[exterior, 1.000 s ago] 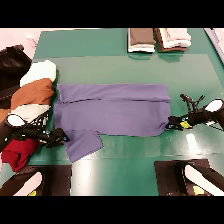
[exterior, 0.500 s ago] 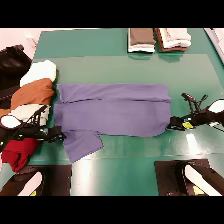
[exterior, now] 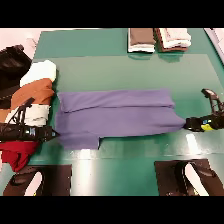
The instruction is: Fold the shirts.
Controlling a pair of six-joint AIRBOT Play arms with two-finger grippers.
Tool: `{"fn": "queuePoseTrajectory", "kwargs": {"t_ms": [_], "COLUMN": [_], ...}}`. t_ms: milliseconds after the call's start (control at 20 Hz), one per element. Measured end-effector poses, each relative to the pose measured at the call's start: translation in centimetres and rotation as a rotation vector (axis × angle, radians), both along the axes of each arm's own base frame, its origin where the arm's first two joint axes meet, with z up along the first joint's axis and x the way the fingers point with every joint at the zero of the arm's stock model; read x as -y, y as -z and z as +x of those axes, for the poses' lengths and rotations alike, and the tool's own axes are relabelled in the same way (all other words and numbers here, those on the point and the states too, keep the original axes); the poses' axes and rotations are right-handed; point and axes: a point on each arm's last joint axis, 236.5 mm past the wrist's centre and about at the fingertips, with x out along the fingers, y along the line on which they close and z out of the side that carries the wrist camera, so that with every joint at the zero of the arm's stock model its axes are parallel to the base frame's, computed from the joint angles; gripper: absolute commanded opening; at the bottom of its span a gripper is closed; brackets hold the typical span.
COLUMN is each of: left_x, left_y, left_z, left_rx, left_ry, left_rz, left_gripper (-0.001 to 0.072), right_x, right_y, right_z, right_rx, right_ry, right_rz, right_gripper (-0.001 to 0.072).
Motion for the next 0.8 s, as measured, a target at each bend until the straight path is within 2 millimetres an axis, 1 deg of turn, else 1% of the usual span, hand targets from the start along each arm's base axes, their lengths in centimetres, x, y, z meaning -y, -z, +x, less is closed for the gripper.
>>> {"fn": "queuePoseTrajectory", "kwargs": {"t_ms": [50, 150, 250, 350, 450, 600, 700, 800], "left_x": [-0.2, -0.8, -1.4, -2.1, -2.7, -3.1, -3.0, -2.4], "left_y": [-0.2, -0.5, -0.5, 0.0, 0.7, 1.8, 2.5, 3.2], "left_z": [0.9, 3.4, 6.2, 9.4, 12.8, 17.6, 20.3, 22.5], "left_rx": [0.021, 0.061, 0.088, 0.1, 0.102, 0.105, 0.115, 0.134], "left_ry": [-0.015, -0.038, -0.047, -0.054, -0.058, -0.048, -0.035, -0.006], "left_rz": [0.003, 0.014, 0.025, 0.037, 0.043, 0.027, 0.019, 0.02], "left_gripper": [0.0024, 0.0024, 0.0025, 0.0025, 0.0025, 0.0025, 0.0027, 0.0027], "right_x": [0.2, 0.4, 0.5, 0.6, 0.4, 0.0, -0.2, -0.3], "right_y": [-0.5, -1.3, -1.8, -2.1, -2.0, -1.6, -1.2, -0.7], "right_z": [0.7, 2.7, 5.2, 8.2, 10.9, 14.5, 16.6, 18.3], "right_rx": [0.013, 0.032, 0.04, 0.042, 0.037, 0.025, 0.019, 0.013], "right_ry": [-0.006, -0.027, -0.037, -0.052, -0.066, -0.08, -0.087, -0.093], "right_rz": [-0.009, -0.018, -0.021, -0.02, -0.018, -0.014, -0.011, -0.007], "right_gripper": [0.0015, 0.0015, 0.0015, 0.0015, 0.0015, 0.0015, 0.0016, 0.0018]}}
